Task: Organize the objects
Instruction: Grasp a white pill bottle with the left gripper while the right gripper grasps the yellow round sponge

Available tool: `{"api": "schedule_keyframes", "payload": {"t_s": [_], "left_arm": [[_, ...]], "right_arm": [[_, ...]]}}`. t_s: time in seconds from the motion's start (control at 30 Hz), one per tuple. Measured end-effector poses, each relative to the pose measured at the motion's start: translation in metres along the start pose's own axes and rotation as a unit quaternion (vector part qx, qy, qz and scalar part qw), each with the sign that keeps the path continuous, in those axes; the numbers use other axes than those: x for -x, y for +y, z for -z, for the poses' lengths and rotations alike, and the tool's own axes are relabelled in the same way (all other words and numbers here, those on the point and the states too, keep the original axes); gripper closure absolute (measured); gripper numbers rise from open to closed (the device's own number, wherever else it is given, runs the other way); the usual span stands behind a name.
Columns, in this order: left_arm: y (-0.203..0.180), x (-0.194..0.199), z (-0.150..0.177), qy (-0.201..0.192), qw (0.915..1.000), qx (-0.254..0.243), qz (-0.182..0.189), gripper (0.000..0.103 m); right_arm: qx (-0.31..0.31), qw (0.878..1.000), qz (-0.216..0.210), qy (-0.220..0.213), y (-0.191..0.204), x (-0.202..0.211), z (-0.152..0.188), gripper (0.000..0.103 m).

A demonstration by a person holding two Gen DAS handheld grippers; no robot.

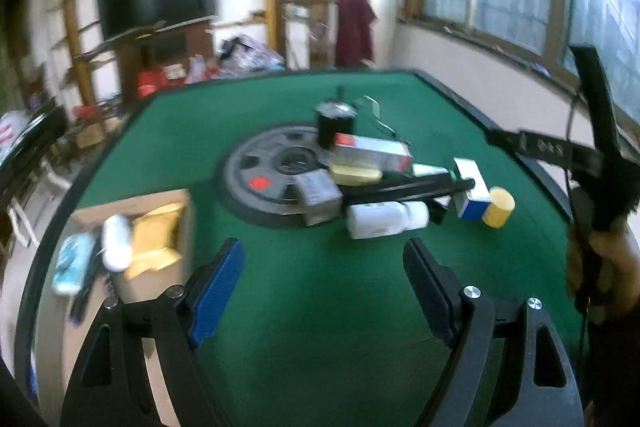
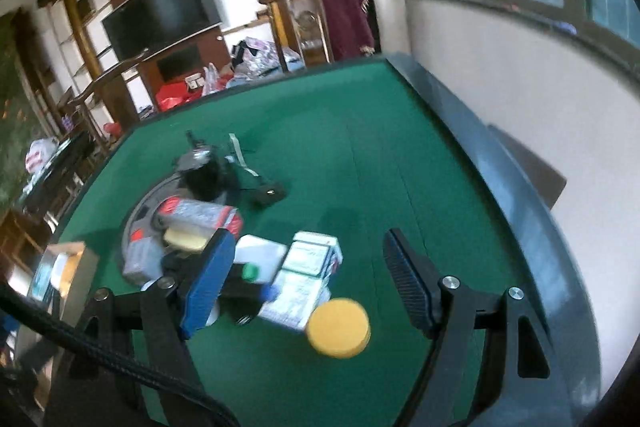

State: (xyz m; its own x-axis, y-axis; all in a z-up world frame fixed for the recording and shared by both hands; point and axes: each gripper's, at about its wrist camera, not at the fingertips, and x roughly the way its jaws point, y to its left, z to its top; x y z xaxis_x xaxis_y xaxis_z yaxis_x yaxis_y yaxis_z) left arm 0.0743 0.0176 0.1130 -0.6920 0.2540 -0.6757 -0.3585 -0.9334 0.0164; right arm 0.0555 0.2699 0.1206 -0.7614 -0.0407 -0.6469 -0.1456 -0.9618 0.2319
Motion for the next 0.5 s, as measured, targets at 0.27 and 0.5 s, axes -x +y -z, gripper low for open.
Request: {"api": "schedule_keyframes", "payload": {"t_s": [0.27, 0.5], "left_arm": [[-0.045, -0.080, -0.034, 0.051, 0.9854, -0.159, 0.035, 0.026], [-0.072, -0.117, -0.031, 0.084, 0.9716, -0.205, 0.083, 0.027]], "right_arm": [[-0.033, 0.999, -0.018, 0.015, -0.029, -0.011, 0.004, 0.027], [-0.064, 0.997, -0.033, 0.027, -0.043, -0.014, 0.004, 0.027]]}}
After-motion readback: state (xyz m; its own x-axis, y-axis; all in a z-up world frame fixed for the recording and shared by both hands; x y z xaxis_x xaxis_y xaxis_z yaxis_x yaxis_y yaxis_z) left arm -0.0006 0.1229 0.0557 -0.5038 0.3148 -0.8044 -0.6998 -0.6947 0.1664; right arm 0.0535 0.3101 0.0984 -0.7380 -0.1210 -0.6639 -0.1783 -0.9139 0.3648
